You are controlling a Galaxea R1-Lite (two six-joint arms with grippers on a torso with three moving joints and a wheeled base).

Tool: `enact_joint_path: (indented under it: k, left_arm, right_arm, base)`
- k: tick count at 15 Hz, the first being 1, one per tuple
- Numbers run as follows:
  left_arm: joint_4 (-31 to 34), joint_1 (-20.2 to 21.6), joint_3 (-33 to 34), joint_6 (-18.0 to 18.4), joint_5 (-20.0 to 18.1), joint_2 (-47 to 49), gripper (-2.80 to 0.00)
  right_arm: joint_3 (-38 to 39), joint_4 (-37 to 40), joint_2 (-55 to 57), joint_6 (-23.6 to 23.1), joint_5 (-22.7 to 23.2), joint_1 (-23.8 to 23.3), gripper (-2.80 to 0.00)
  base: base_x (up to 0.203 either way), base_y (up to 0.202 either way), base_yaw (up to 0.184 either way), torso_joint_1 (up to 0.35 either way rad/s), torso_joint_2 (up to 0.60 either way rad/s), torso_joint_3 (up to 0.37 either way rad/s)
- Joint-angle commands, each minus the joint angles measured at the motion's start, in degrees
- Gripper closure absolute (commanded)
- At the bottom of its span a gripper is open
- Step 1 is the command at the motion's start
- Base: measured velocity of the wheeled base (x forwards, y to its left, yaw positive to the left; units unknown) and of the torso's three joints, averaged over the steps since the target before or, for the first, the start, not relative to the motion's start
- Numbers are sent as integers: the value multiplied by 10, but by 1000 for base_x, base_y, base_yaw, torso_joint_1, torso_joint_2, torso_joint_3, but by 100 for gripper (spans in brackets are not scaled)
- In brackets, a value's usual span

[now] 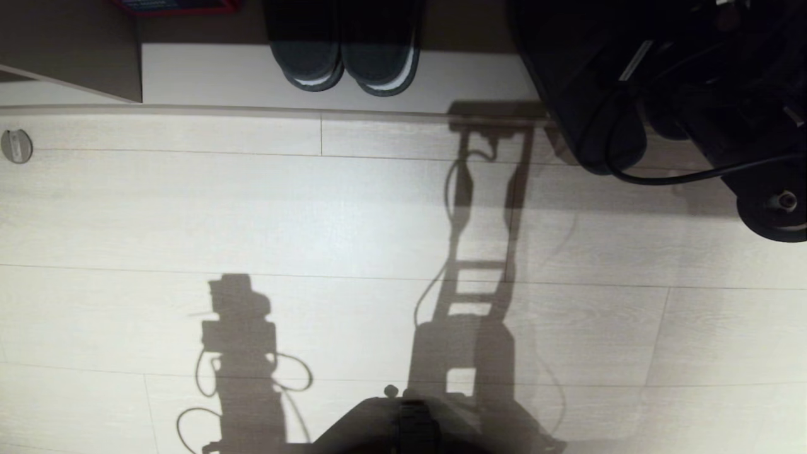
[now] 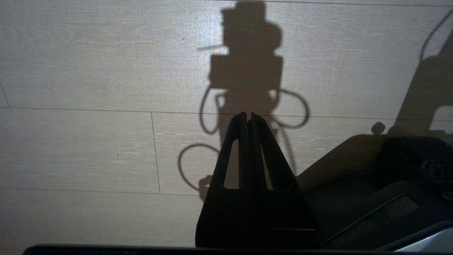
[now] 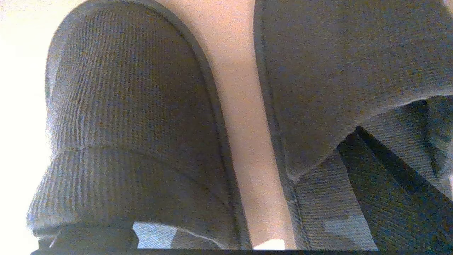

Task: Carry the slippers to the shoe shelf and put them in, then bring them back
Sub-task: Place the slippers into the shoe cabinet

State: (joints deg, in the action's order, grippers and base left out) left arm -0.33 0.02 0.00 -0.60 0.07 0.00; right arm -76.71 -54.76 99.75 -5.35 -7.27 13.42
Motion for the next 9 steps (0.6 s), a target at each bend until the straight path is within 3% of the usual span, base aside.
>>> enact_joint_path:
  k: [1,9]
  left_arm:
    - [0,0,0,0,0,0,0]
    - [0,1,0,0,0,0,0]
  right_arm:
    - [9,-4,-15,-1,0,0,-280]
    - [82,-6,-50,0,7,3,-280]
  base:
    - [0,0,0,0,0,0]
    - [0,0,0,0,0,0]
